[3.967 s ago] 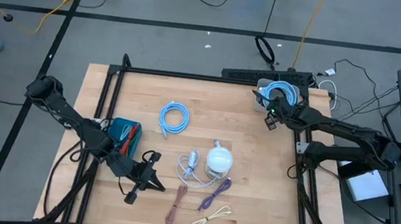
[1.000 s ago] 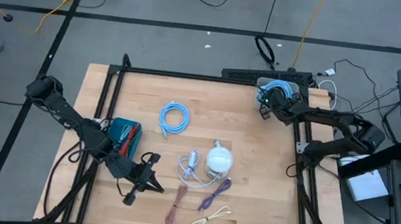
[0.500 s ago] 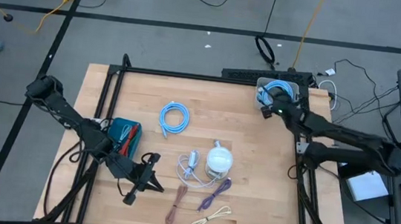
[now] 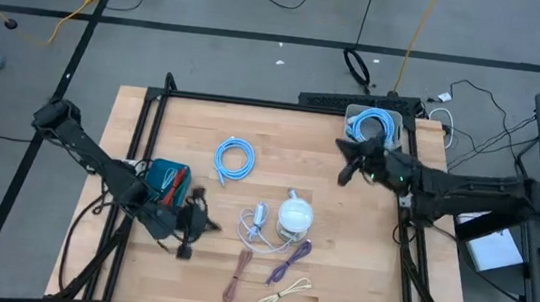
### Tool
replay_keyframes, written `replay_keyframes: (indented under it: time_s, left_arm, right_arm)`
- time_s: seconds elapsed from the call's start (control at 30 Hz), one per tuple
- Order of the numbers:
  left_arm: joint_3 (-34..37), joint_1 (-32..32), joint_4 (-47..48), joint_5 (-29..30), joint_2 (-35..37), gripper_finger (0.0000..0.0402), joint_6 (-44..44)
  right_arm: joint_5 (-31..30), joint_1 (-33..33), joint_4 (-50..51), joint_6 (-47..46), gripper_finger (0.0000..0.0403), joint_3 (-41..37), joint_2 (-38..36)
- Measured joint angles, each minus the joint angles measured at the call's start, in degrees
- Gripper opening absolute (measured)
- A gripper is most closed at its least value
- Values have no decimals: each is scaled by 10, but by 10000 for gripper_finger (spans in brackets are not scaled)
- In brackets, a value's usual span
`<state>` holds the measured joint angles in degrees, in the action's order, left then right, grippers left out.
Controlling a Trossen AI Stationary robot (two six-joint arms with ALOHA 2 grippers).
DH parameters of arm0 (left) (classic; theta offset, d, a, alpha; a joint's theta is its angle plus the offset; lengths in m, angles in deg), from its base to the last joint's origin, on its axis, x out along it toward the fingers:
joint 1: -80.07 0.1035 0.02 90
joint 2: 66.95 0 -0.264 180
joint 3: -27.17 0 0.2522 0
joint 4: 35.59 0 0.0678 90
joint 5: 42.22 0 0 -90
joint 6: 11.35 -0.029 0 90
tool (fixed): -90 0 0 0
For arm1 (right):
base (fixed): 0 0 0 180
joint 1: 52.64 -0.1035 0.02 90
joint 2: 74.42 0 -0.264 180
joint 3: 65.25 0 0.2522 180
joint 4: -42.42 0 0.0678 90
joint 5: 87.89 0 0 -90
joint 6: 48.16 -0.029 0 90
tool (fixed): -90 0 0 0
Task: Pick & Place USB Port
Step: Put the white charger cable into the blue bin
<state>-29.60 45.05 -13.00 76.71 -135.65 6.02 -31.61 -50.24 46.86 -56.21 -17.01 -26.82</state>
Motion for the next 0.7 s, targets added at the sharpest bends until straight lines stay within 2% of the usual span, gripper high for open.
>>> replay_keyframes:
  time_s: [0.13,0.23,0.33,0.43,0.6,0.7]
  left_arm:
    - [0,1,102,166,55,21,80]
    - [0,5,170,233,97,21,149]
    - [0,23,231,256,126,21,200]
    - [0,49,275,279,135,21,236]
    - [0,122,324,281,125,21,248]
    - [0,178,339,248,125,21,255]
  right_arm:
    - [-93,-134,-118,90,0,40,68]
    - [-176,-220,-201,179,0,76,133]
    - [-241,-271,-266,264,0,122,202]
    - [-282,-299,-280,313,0,183,257]
    - [-290,-324,-240,326,0,256,329]
    - [-302,-336,-192,339,0,297,362]
